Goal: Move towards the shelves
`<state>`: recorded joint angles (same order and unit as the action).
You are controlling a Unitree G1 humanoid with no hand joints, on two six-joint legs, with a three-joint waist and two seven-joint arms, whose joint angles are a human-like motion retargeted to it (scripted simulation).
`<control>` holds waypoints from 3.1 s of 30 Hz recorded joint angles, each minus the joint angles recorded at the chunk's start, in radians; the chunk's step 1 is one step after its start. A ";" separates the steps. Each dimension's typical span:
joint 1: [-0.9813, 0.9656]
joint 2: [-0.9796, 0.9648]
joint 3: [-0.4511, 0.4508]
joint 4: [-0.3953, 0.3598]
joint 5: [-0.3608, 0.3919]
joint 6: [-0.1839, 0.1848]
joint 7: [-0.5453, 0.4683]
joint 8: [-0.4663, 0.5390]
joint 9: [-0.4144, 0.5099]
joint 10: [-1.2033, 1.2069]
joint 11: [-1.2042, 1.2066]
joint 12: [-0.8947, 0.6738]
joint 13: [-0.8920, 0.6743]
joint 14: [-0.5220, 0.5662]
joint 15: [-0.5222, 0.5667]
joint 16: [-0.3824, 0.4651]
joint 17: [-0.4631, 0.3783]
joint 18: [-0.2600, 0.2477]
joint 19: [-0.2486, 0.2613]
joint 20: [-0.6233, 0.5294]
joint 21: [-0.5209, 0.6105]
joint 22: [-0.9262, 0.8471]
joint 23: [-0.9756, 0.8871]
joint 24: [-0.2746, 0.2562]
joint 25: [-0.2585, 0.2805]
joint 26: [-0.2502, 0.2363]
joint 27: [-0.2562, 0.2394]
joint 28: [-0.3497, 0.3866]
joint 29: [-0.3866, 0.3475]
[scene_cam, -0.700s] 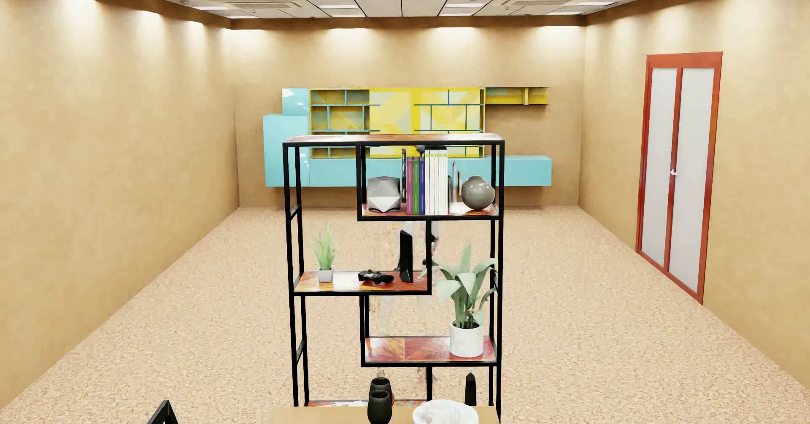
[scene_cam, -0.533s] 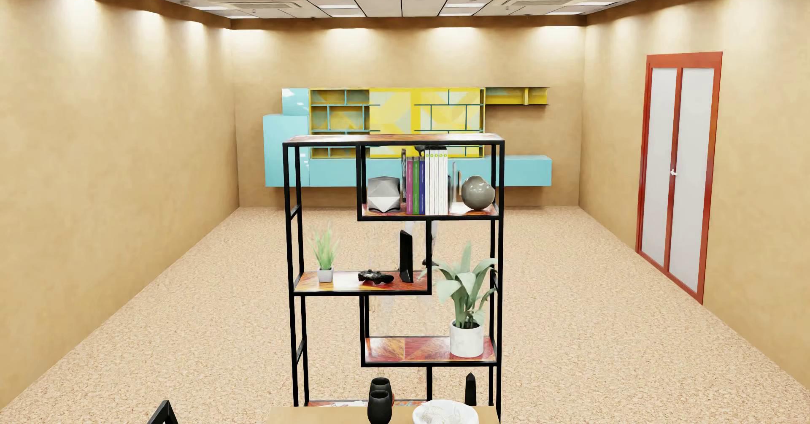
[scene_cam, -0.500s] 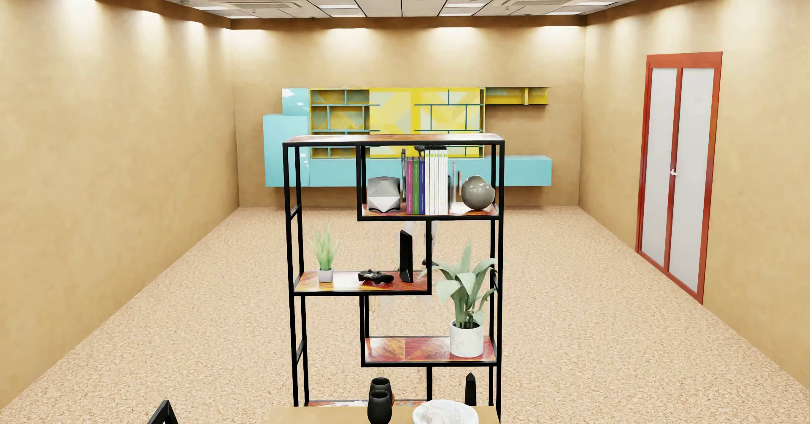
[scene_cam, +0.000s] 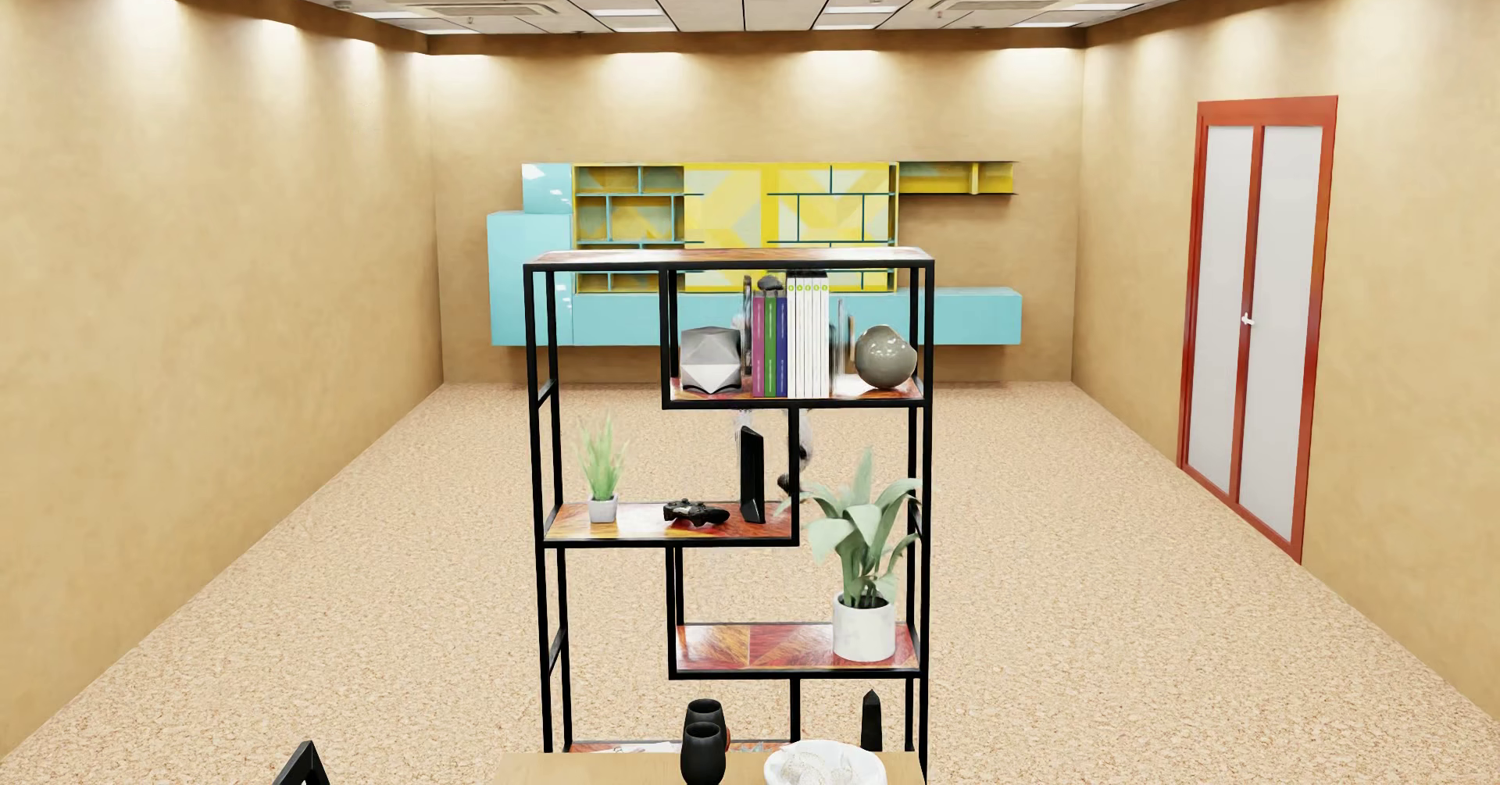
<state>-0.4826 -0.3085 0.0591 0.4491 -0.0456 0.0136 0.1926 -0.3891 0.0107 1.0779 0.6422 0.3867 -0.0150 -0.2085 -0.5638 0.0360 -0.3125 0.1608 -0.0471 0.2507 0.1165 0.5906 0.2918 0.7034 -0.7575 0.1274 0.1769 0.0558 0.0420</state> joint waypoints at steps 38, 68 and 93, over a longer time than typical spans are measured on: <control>-0.167 0.437 0.076 -0.323 0.067 0.016 -0.030 0.351 -0.024 -0.875 -0.206 -0.001 -0.403 0.072 0.055 -0.109 0.145 -0.218 0.072 0.148 0.359 0.131 0.171 0.059 0.124 0.062 0.011 -0.065 -0.174; 0.215 -0.181 -0.028 -0.231 0.005 0.031 0.216 0.433 0.000 -0.515 -0.153 -0.238 -0.019 -0.147 0.525 -0.001 0.175 -0.189 0.115 -0.030 0.101 0.218 -0.148 0.130 0.192 0.065 -0.070 -0.033 -0.190; 0.342 0.113 -0.047 -0.311 -0.096 -0.038 0.084 0.205 -0.051 -0.740 -0.289 -0.164 0.070 -0.117 0.316 -0.041 0.133 -0.228 0.112 0.044 0.176 0.296 0.377 0.191 0.207 0.082 0.134 -0.109 -0.130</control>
<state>-0.1407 -0.1957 0.0116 0.1379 -0.1416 -0.0248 0.2766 -0.1845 -0.0400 0.3378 0.3529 0.2226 0.0548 -0.3252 -0.2480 -0.0051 -0.1790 -0.0675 0.0645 0.2948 0.2922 0.8868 0.6685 0.8940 -0.5500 0.2094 0.3109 -0.0531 -0.0878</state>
